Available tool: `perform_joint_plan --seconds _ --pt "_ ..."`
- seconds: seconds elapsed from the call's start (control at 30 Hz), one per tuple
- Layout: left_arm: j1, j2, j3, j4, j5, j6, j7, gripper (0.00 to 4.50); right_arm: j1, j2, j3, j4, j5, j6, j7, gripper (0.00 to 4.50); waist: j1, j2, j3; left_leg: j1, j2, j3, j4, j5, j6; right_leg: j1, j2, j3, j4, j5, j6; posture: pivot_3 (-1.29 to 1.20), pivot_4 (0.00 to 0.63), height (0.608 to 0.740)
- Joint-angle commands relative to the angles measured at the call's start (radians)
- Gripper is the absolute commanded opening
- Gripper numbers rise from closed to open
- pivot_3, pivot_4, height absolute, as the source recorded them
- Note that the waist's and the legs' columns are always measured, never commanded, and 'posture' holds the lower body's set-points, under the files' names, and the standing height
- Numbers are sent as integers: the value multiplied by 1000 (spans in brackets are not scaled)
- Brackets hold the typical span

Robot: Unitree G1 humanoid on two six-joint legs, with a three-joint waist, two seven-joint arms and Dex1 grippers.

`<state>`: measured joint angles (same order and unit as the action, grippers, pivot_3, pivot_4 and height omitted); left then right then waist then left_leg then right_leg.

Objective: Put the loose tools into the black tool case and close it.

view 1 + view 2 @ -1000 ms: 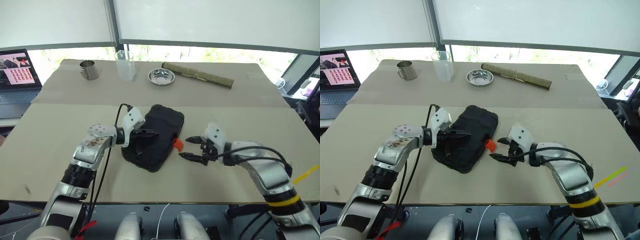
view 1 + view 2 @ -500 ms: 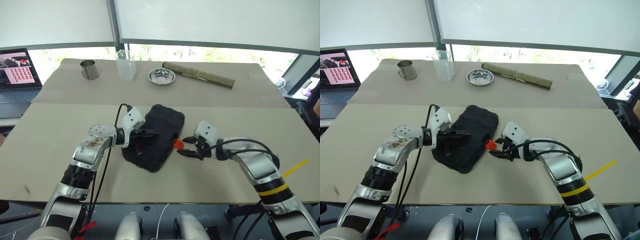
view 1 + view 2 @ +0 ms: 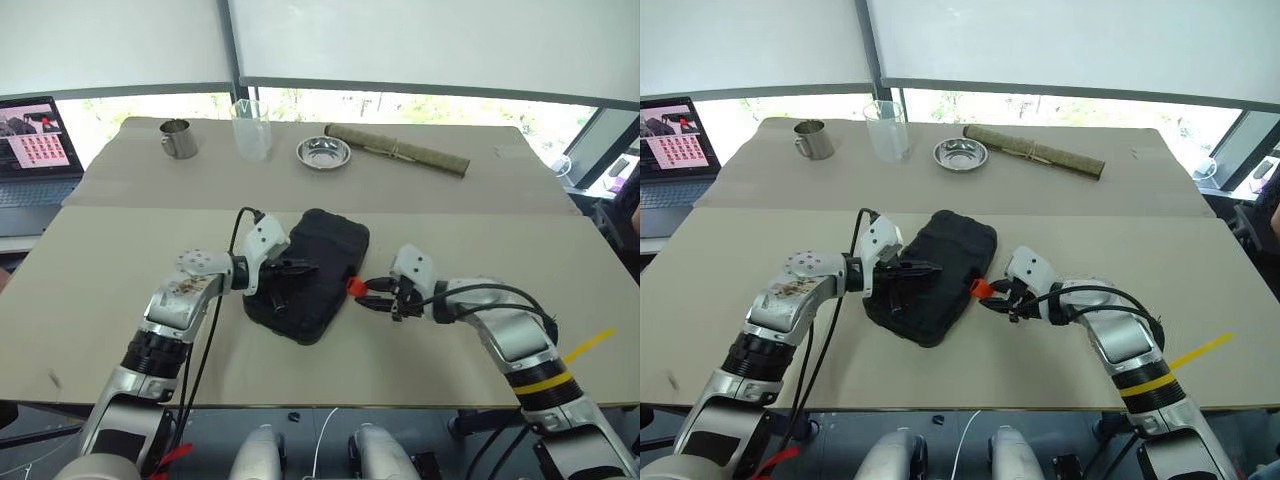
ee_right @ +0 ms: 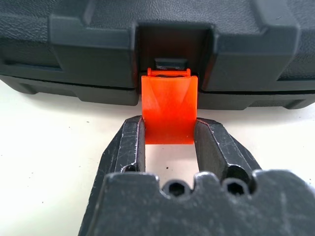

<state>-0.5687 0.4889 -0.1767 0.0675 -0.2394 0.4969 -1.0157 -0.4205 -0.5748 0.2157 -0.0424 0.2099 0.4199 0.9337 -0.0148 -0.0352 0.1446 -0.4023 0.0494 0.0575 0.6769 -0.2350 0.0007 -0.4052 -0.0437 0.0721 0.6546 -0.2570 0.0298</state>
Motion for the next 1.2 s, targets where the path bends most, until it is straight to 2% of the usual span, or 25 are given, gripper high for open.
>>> perform_joint_plan --seconds 0.03,0.37,0.57,0.63,0.7,0.77,0.93,1.03,1.2 --pt "41 17 -48 33 20 65 -4 0 -4 9 -75 -9 45 -76 15 1165 0 0 0 0 0 0 0 0 0 0 0 0 0 0 0 0 150 740" --pt "45 12 -66 35 30 76 -2 0 -15 111 -14 22 4 -110 -10 1165 -3 0 0 1 0 0 -1 0 0 1 0 0 0 0 0 0 150 740" --pt "48 15 -64 31 26 80 -3 0 -2 133 12 28 -39 -97 -31 1165 -12 0 0 3 1 0 -1 0 0 1 0 0 0 0 0 0 150 740" --pt "52 16 -63 27 25 82 -1 0 3 134 1 21 -33 -96 -33 2180 -14 0 0 3 1 0 -2 0 0 1 1 0 1 0 0 0 150 740" --pt "58 16 -61 22 24 84 1 0 9 125 -24 4 -15 -104 -25 2707 -16 0 0 3 1 0 -2 0 0 1 1 0 1 0 0 0 150 740" --pt "62 18 -60 19 24 86 2 0 24 89 -43 -17 -3 -118 3 3483 -16 0 0 3 1 0 -2 0 0 1 1 0 1 0 -1 0 150 740" --pt "65 22 -51 17 22 88 9 0 69 5 -98 -27 20 -127 54 3483 -6 0 0 2 0 0 -2 0 0 2 0 0 -1 0 0 0 150 740" --pt "63 20 -48 21 22 87 13 0 66 -7 -91 -4 7 -160 59 2745 -5 0 0 3 0 0 -2 0 0 2 0 0 -1 0 0 0 150 740" --pt "64 14 -51 25 22 87 17 0 23 17 -41 57 -56 -210 34 1042 -5 0 0 3 0 0 -2 0 0 2 0 0 -1 -1 1 0 150 740"
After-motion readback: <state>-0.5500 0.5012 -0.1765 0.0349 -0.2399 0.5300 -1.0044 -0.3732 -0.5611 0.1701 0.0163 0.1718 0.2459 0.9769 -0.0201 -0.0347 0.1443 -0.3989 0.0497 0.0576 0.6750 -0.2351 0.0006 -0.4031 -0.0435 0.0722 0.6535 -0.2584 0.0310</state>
